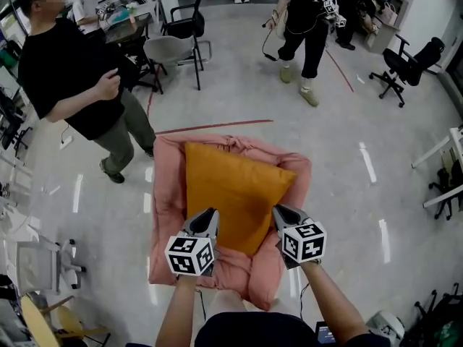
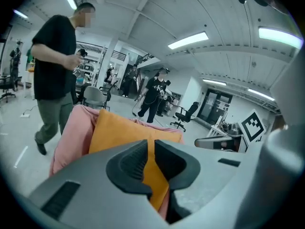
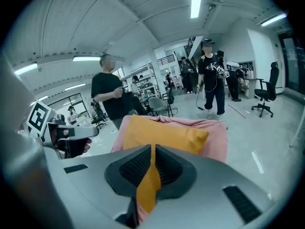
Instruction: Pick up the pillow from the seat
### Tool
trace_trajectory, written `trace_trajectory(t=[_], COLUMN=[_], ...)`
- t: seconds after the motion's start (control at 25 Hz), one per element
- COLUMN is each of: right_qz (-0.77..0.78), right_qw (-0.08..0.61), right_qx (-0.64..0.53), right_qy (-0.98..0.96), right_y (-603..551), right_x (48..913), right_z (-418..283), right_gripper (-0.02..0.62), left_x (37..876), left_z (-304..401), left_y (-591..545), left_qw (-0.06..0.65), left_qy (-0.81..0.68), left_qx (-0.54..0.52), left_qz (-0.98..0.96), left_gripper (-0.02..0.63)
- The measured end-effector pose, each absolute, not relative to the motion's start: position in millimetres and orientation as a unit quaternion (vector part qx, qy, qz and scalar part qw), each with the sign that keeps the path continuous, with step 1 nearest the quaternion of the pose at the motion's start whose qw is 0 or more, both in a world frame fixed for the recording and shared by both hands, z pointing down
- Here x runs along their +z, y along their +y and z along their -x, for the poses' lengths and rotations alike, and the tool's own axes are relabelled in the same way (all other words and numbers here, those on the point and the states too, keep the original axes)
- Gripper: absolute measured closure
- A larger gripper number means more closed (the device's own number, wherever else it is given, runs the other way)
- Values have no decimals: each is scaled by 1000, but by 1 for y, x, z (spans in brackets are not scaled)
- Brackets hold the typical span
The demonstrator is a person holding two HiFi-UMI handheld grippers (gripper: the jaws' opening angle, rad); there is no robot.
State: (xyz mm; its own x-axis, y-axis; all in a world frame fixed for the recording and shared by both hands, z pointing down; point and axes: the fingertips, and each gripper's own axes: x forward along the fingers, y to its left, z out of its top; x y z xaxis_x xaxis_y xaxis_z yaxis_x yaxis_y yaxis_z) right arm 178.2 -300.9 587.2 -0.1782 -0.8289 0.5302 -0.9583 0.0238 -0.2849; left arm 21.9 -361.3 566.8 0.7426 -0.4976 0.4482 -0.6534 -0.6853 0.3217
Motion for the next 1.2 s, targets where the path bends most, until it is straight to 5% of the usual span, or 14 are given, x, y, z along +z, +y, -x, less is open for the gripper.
trace_trajectory(t=[0.24, 1.2], right_qz=[-646, -684], right_qw=[109, 113], right_qx=[318, 348], right_qy=[-685, -631], right_y=[-313, -340], right_x=[601, 654], right_z=[-186, -211], right_gripper=[565, 325], left_x=[585, 641], left_z=[-19, -5], left_y=[-380, -462], left_qw=[244, 216], left_qy=[-306, -324], left_qx=[191, 241], left_qz=[-900, -889], left_gripper=[499, 281])
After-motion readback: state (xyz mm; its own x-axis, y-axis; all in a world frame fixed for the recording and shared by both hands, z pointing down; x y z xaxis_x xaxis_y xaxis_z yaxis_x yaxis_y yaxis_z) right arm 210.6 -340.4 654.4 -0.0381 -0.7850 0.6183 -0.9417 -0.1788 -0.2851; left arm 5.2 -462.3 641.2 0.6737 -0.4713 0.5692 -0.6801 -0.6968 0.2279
